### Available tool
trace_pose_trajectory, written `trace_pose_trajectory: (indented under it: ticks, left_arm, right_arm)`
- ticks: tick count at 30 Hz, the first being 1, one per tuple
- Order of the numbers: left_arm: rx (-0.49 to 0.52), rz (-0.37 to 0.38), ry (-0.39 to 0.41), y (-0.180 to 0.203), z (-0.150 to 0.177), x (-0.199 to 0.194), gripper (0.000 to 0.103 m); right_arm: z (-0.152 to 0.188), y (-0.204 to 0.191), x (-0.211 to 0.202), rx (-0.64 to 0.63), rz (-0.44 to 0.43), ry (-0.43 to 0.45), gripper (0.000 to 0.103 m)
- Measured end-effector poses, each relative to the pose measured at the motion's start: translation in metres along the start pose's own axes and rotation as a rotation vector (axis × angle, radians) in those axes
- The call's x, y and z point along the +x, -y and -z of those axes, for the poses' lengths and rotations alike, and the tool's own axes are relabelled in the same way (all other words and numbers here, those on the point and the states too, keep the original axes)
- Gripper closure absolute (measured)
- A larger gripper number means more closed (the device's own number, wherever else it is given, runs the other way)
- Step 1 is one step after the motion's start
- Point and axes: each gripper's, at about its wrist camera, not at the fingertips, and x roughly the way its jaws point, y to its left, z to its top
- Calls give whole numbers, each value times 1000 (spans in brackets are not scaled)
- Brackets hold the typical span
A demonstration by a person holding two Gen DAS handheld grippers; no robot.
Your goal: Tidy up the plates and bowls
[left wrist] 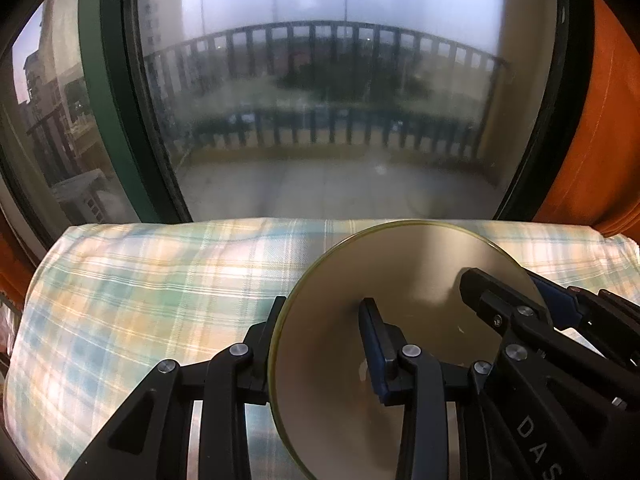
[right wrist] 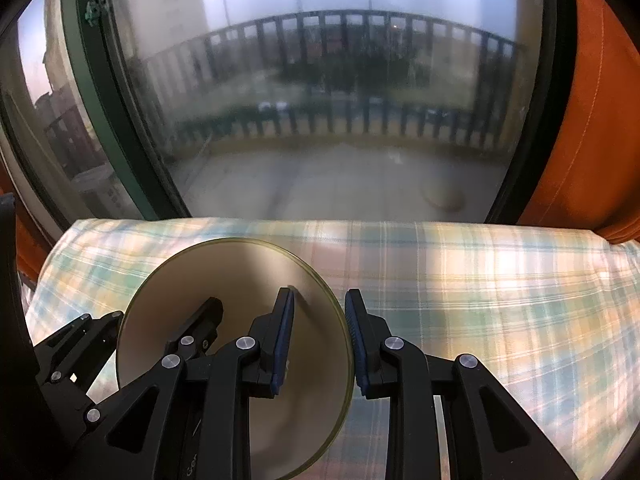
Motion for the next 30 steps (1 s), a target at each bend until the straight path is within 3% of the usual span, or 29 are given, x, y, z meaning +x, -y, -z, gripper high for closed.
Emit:
trace_pose_trajectory:
  ticks: [22, 30]
  left_arm:
    - [4, 29, 151, -8, 14, -113, 68]
    - [-3, 41, 173, -6, 40, -143, 68]
  right_arm:
    - [18, -20, -130, -11, 8, 138, 73]
    - [40, -24, -164, -14, 17, 160, 73]
